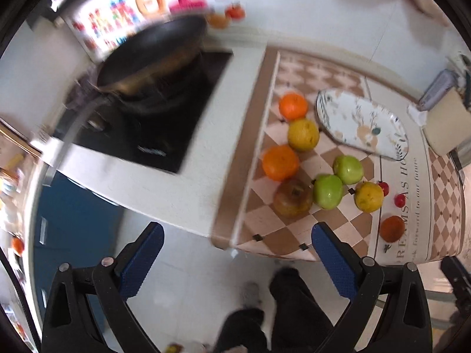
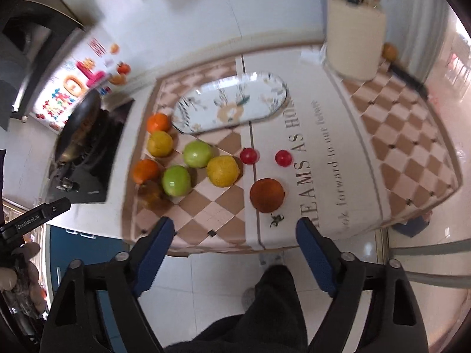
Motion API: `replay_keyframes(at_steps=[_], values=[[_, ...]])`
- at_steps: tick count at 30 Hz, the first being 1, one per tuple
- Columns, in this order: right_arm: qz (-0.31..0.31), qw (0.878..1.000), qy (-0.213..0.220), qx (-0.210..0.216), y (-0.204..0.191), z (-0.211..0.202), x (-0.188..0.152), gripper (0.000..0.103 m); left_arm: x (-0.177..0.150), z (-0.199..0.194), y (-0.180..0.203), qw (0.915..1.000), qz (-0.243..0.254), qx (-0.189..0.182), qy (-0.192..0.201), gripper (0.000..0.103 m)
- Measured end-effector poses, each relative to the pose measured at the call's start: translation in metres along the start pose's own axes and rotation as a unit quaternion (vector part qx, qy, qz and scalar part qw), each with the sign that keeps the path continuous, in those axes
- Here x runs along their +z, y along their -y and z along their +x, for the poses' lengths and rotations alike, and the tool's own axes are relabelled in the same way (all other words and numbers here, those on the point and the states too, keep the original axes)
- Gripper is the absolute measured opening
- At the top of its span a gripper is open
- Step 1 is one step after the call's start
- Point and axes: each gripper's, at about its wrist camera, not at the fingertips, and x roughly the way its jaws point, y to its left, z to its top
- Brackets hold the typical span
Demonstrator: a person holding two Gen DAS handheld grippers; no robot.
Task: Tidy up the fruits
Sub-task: 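Lower the left tool onto the red apple while the right tool lowers onto the yellow lemon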
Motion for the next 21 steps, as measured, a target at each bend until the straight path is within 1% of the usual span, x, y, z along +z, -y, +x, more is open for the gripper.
replay_keyframes(at_steps=[2,4,6,7,10,14,18,20,21], values=[[-0.006,1.0,-0.025,0.005,0.003,0.028,0.016,0.085,0.009,0.023,0.01,0.9994,-0.003,-0.008,-0.032,0.091],[-0.019,0.999,-0.047,0.012,0.001,0.056,0.033,0.085,0.017,0.054,0.024,0.9973,-0.001,-0.023,-0.07,0.091],[-0.029,0.997,-0.069,0.016,-0.003,0.079,0.047,0.085,0.021,0.078,0.034,0.9945,0.0,-0.028,-0.101,0.091],[-0.036,0.996,-0.082,0.019,-0.006,0.093,0.054,0.085,0.024,0.092,0.039,0.9922,0.001,-0.036,-0.119,0.091],[-0.049,0.992,-0.11,0.021,-0.012,0.125,0.071,0.085,0.03,0.122,0.048,0.9872,-0.002,-0.043,-0.154,0.091],[-0.055,0.988,-0.143,0.023,-0.017,0.158,0.083,0.085,0.032,0.143,0.05,0.9822,-0.01,-0.049,-0.181,0.091],[-0.062,0.984,-0.164,0.03,-0.022,0.177,0.087,0.085,0.033,0.154,0.049,0.9797,-0.018,-0.061,-0.19,0.09],[-0.065,0.982,-0.174,0.032,-0.025,0.186,0.088,0.084,0.033,0.158,0.048,0.9791,-0.019,-0.068,-0.191,0.086],[-0.066,0.981,-0.178,0.033,-0.027,0.191,0.089,0.083,0.034,0.157,0.046,0.9803,-0.022,-0.067,-0.185,0.084]])
